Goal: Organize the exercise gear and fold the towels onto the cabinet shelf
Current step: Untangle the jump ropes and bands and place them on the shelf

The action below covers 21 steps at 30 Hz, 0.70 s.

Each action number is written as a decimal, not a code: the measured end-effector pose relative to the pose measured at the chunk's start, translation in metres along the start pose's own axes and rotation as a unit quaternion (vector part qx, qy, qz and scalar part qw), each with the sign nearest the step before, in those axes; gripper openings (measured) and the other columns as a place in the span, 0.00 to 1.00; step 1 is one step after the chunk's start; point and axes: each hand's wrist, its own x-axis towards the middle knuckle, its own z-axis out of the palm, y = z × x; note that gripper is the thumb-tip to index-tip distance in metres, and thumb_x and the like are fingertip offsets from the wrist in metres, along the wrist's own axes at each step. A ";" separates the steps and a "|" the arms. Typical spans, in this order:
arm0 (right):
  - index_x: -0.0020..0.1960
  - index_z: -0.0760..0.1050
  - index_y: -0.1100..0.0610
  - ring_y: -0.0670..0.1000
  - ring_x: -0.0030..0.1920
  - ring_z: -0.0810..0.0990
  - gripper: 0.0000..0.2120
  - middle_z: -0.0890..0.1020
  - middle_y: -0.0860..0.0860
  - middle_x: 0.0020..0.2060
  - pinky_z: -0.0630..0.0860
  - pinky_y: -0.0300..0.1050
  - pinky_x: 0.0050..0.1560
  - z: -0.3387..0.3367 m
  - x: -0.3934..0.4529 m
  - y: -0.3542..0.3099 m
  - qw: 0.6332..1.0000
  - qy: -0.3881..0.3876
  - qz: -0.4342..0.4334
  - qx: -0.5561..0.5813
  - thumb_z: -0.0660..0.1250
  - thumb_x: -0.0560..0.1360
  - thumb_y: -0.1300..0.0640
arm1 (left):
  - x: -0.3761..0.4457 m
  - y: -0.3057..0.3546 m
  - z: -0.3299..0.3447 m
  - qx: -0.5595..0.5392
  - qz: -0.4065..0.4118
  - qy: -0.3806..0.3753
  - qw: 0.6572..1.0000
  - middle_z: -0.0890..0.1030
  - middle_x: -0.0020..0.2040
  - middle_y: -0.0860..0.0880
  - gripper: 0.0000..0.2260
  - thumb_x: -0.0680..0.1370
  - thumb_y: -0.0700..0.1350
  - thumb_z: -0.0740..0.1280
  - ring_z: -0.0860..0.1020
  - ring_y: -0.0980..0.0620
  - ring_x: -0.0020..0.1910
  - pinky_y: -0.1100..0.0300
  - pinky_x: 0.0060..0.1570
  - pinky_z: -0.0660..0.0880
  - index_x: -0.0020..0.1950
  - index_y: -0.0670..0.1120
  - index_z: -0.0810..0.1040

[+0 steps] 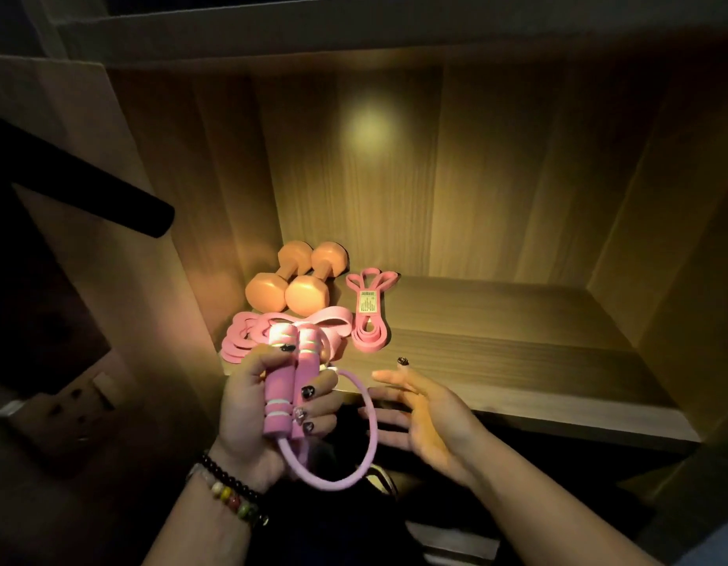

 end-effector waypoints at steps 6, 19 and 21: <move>0.60 0.77 0.59 0.61 0.51 0.83 0.30 0.81 0.60 0.57 0.80 0.55 0.47 0.048 0.030 0.000 0.993 -0.077 0.075 -0.046 0.64 0.67 0.38 | 0.028 0.060 -0.012 0.116 0.084 0.002 0.990 0.75 0.33 0.42 0.15 0.68 0.48 0.73 0.75 0.49 0.26 0.61 0.29 0.75 0.43 0.37 0.80; 0.51 0.80 0.60 0.58 0.51 0.82 0.09 0.83 0.59 0.50 0.74 0.59 0.63 0.094 0.146 -0.057 0.991 -0.018 -0.103 0.080 0.70 0.71 0.64 | 0.101 0.117 -0.079 0.382 0.201 0.343 0.834 0.82 0.37 0.42 0.07 0.77 0.40 0.65 0.79 0.46 0.36 0.52 0.45 0.77 0.42 0.41 0.81; 0.50 0.80 0.57 0.58 0.52 0.83 0.12 0.84 0.59 0.50 0.78 0.54 0.59 0.099 0.164 -0.063 0.982 0.012 -0.171 -0.084 0.69 0.71 0.71 | 0.107 0.114 -0.089 0.409 0.205 0.369 0.809 0.81 0.35 0.45 0.05 0.78 0.40 0.65 0.77 0.50 0.31 0.60 0.34 0.74 0.45 0.42 0.80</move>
